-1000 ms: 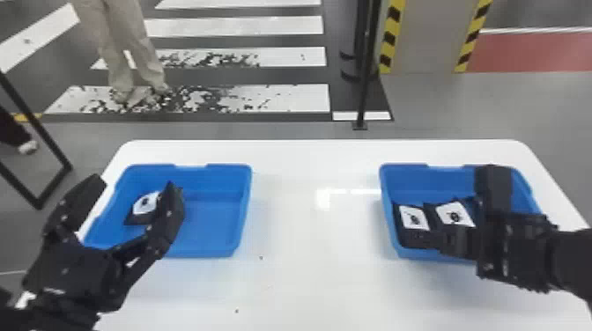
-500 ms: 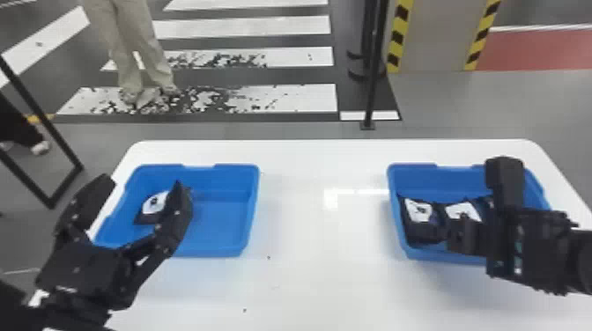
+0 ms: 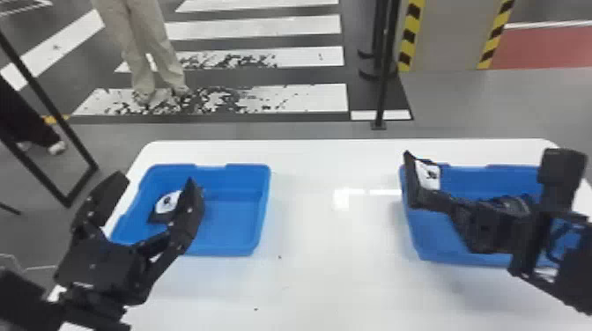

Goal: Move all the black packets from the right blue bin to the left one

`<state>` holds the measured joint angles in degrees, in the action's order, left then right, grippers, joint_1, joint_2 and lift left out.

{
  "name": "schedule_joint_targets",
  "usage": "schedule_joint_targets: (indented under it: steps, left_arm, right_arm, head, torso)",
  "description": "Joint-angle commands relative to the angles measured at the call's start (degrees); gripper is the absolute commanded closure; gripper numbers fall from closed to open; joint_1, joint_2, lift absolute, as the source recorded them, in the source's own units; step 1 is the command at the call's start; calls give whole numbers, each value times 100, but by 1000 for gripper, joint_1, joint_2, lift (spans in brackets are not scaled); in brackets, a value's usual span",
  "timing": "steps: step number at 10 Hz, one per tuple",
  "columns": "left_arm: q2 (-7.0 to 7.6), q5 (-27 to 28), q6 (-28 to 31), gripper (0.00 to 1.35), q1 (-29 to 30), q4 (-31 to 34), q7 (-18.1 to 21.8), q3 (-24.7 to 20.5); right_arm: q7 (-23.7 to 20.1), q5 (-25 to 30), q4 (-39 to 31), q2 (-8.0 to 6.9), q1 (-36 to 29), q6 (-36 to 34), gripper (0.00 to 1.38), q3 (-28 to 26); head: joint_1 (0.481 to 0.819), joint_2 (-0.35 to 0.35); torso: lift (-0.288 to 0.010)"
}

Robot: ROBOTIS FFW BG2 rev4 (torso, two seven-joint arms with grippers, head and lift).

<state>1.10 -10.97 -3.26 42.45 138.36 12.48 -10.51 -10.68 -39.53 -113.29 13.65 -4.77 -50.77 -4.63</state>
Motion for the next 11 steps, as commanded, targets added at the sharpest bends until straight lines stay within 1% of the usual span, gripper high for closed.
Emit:
schedule_joint_targets:
  steps: [1, 2, 3, 4, 5, 6, 7, 8, 9, 10, 11]
  left_arm:
    - [4, 0, -26, 102, -27, -34, 0, 22]
    - [4, -34, -12, 102, -55, -48, 0, 45]
    - [13, -137, 101, 102, -69, -48, 0, 91]
    - [39, -229, 171, 102, -97, -48, 0, 159]
    - [83, -469, 270, 102, -153, -48, 9, 296]
    - [118, -697, 480, 102, -209, 8, 53, 434]
    - [171, -914, 748, 102, -336, 36, 176, 536]
    - [215, -1063, 1212, 102, -434, 106, 290, 628]
    - [259, -1063, 1507, 102, -491, 177, 334, 685]
    - [268, -1051, 1718, 102, -533, 177, 361, 696]
    - [276, -914, 1690, 102, -547, 177, 361, 685]
  right_arm:
    - [-751, -69, 395, -20, -57, 1238, 1088, -40]
    - [-1375, 11, 705, -11, 69, 1674, 1088, -29]
    - [-1744, -23, 901, 59, 168, 2011, 1088, 211]
    - [-1990, -80, 972, 130, 238, 2124, 1088, 554]
    - [-2096, -286, 986, 235, 266, 2236, 1088, 1068]
    - [-2131, -389, 930, 332, 294, 2307, 1088, 1560]
    - [-2131, -469, 901, 385, 336, 2405, 1088, 1948]
    - [-2131, -560, 859, 455, 421, 2517, 1088, 2359]
    - [-2113, -549, 705, 525, 505, 2574, 1088, 2679]
    - [-2061, -503, 508, 587, 561, 2630, 1088, 2896]
    - [-1999, -320, 226, 604, 533, 2644, 1088, 2942]
  head:
    - [695, 117]
    - [695, 120]
    - [695, 119]
    - [695, 120]
    - [695, 137]
    - [695, 173]
    - [695, 210]
    - [695, 226]
    - [695, 249]
    - [695, 270]
    - [695, 289]
  torso:
    - [-140]
    - [-140]
    - [-140]
    - [-140]
    - [-140]
    - [-140]
    - [-140]
    - [-140]
    - [-140]
    - [-140]
    - [-140]
